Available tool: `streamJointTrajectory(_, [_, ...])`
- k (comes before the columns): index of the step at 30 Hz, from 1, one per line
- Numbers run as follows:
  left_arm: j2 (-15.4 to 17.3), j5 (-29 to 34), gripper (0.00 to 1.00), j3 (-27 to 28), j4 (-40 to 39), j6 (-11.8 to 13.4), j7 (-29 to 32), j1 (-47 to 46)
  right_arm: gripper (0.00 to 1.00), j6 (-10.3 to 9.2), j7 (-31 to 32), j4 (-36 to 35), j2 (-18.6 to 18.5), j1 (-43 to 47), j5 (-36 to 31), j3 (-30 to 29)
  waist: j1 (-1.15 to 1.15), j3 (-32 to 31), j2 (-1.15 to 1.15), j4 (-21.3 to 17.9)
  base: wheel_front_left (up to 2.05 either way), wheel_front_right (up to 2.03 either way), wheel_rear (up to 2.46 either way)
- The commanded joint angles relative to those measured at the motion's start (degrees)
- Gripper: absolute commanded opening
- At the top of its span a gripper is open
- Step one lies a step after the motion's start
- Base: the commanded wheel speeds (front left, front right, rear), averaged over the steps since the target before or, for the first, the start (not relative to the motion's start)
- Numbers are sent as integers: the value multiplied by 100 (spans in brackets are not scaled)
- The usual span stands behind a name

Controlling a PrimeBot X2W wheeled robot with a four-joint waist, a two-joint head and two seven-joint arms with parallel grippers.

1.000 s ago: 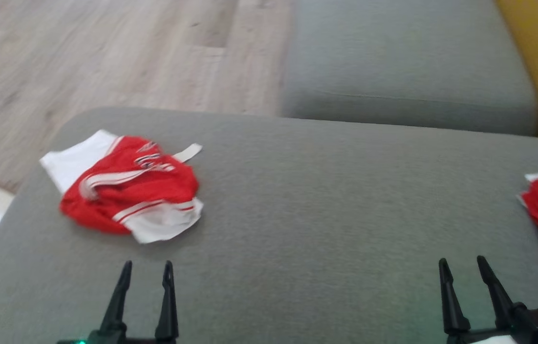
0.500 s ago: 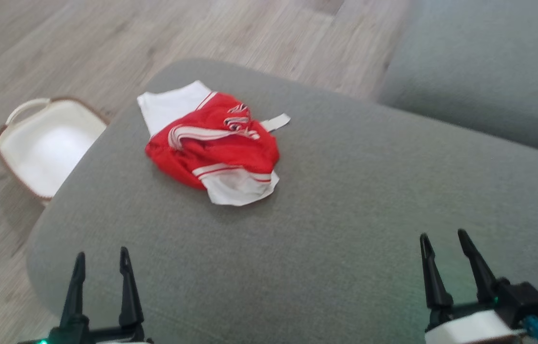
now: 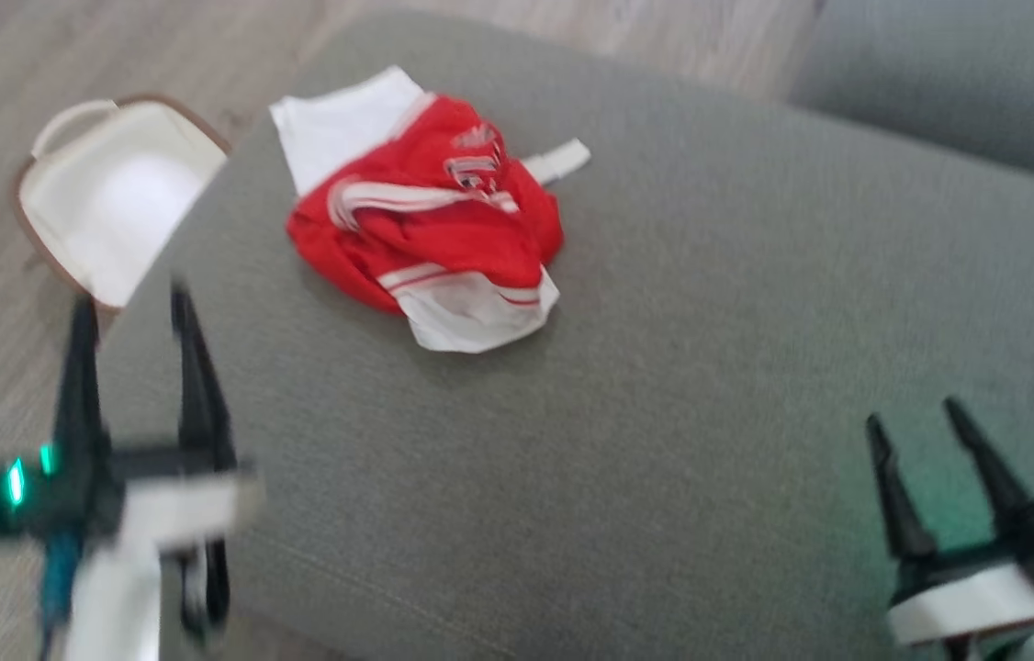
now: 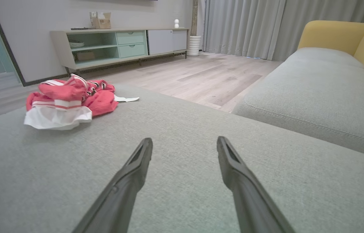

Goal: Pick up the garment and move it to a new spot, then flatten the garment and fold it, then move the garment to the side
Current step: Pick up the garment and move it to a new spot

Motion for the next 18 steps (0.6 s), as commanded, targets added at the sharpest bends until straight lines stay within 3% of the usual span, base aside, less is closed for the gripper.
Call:
streamJointTrajectory(1, [99, 25, 100, 219, -133, -21, -29, -388, 100, 21, -63, -208, -170, -251, -38, 85, -1, 545, 0, -256, 0, 0, 0])
streamJointTrajectory(6, [168, -76, 100, 86, 1155, -356, -6, -1918, 100, 21, -63, -349, -700, -491, -47, 46, -1, 1186, 0, -389, 0, 0, 0])
streamJointTrajectory(9, [220, -162, 100, 9, 2380, -484, 469, -2947, 100, 21, -63, -433, -965, -629, -30, 96, -1, 1454, 0, -491, 0, 0, 0])
streamJointTrajectory(12, [188, -304, 100, -18, 3512, -517, 1346, -3756, 100, 21, -63, -516, -1163, -782, -2, 143, -1, 1664, 0, -610, 0, 0, 0])
streamJointTrajectory(18, [296, -549, 100, 192, 5316, -277, 2365, -4674, 100, 21, -63, -612, -1374, -979, 50, 278, -1, 1898, 0, -865, 0, 0, 0])
